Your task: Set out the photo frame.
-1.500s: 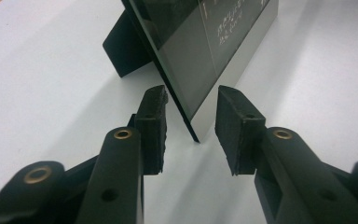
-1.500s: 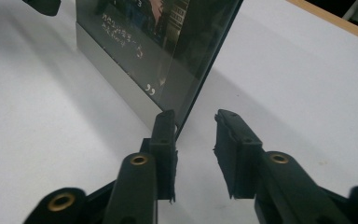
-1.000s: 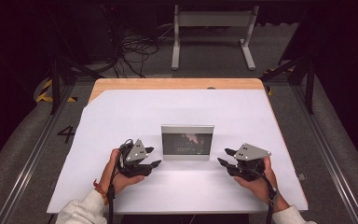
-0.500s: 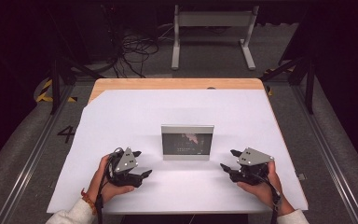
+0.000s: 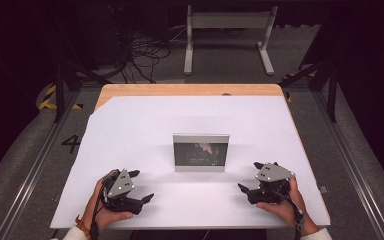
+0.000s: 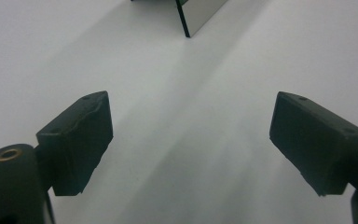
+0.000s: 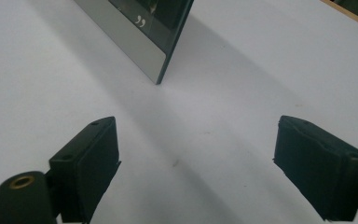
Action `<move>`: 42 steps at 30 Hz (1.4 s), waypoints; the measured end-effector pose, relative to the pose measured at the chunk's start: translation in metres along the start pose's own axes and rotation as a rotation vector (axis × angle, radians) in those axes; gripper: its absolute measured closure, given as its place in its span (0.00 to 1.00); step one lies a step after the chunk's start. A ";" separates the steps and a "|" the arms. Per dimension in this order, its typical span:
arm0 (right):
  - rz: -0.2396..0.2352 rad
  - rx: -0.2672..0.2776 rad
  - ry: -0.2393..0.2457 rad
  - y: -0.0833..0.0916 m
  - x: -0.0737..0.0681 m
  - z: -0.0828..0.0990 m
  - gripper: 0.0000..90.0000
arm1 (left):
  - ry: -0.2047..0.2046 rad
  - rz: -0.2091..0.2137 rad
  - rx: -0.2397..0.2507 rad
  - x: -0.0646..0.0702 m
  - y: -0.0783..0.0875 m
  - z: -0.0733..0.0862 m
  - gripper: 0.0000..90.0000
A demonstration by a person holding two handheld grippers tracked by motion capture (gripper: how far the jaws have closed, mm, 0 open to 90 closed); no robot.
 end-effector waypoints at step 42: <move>-0.030 -0.006 0.034 -0.006 -0.011 0.001 0.12 | 0.029 -0.022 -0.046 -0.006 0.001 0.010 0.08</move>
Point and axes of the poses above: each handheld gripper's, and its own axes: y roughly backward along the jaws, z roughly out of its underside, x roughly to its right, the point moved 5 cm from there along -y, roughly forward along the jaws, and after that the axes turned 13 degrees about y, right-handed, at the moved point
